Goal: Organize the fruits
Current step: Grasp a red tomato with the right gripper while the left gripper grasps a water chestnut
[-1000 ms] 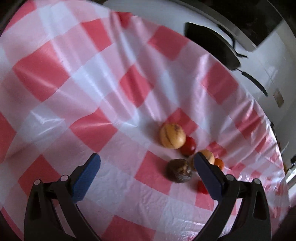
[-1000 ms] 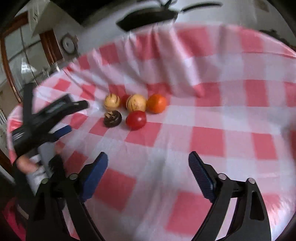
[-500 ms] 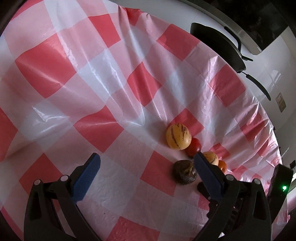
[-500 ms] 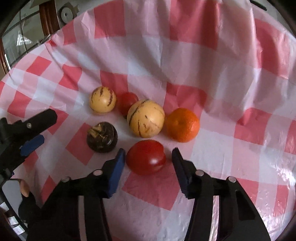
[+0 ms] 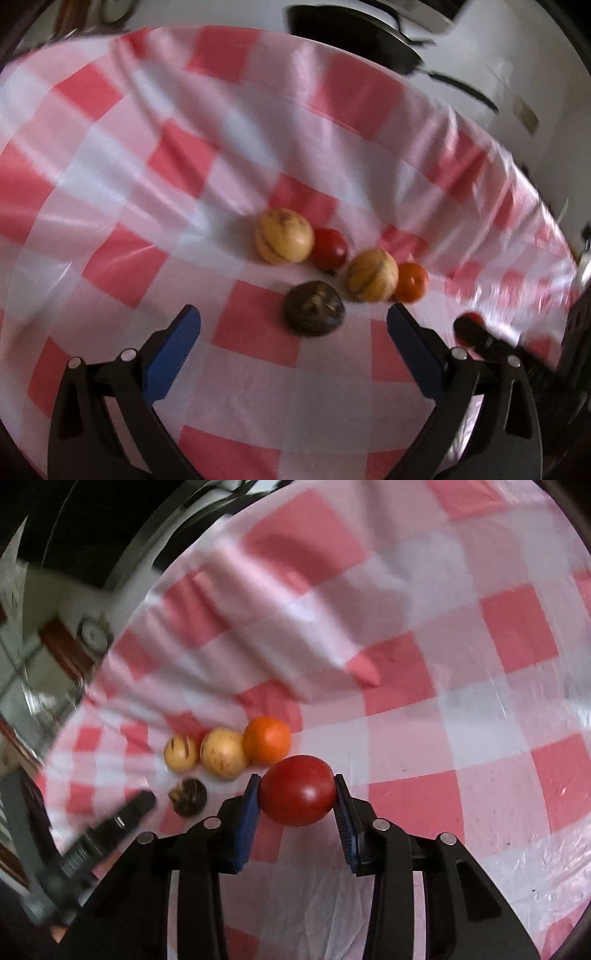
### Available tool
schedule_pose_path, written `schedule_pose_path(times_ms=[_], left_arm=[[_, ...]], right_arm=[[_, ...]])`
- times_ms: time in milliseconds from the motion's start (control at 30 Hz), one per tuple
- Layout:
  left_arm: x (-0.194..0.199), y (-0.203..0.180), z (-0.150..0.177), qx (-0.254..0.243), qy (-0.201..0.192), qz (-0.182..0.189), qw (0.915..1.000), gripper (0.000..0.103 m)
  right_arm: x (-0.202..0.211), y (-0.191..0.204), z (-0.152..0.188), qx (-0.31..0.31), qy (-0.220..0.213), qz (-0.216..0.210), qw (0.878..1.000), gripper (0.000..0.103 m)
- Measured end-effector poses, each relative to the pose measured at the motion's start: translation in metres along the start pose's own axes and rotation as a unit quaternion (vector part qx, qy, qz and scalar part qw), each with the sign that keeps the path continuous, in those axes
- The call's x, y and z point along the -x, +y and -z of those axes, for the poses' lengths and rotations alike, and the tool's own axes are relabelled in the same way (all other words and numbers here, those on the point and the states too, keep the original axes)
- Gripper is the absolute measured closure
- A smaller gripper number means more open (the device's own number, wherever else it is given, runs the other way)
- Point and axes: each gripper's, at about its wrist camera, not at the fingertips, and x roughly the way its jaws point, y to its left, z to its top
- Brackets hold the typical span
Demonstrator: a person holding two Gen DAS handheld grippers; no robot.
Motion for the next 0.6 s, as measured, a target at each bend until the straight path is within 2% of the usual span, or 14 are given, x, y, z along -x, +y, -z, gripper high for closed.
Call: schedule_pose_path(times_ms=[100, 233, 367, 467, 533, 600], left_arm=[[-0.011, -0.014, -0.004, -0.021, 0.016, 0.003, 0.9997, 0.002], [-0.032, -0.034, -0.012, -0.075, 0.036, -0.03, 0.9961, 0.005], [-0.052, -0.039, -0.014, -0.093, 0.082, -0.036, 0.9916, 0.025], [-0.052, -0.041, -0.014, -0.102, 0.078, -0.051, 0.9904, 0.038], [-0.049, -0.039, -0.015, -0.095, 0.073, -0.054, 0.9913, 0.058], [-0.047, -0.036, -0.016, -0.086, 0.069, -0.044, 0.993, 0.059]], right_arm=[[0.0, 0.001, 0.002, 0.004, -0.002, -0.005, 1.0, 0.064], [-0.003, 0.016, 0.004, 0.027, 0.002, 0.002, 1.0, 0.064], [0.002, 0.011, -0.001, 0.023, 0.004, -0.002, 1.0, 0.064], [0.001, 0.008, -0.002, 0.016, 0.006, -0.004, 1.0, 0.064], [0.001, 0.008, -0.002, 0.017, 0.007, -0.004, 1.0, 0.064], [0.001, 0.01, -0.002, 0.02, 0.007, -0.004, 1.0, 0.064]])
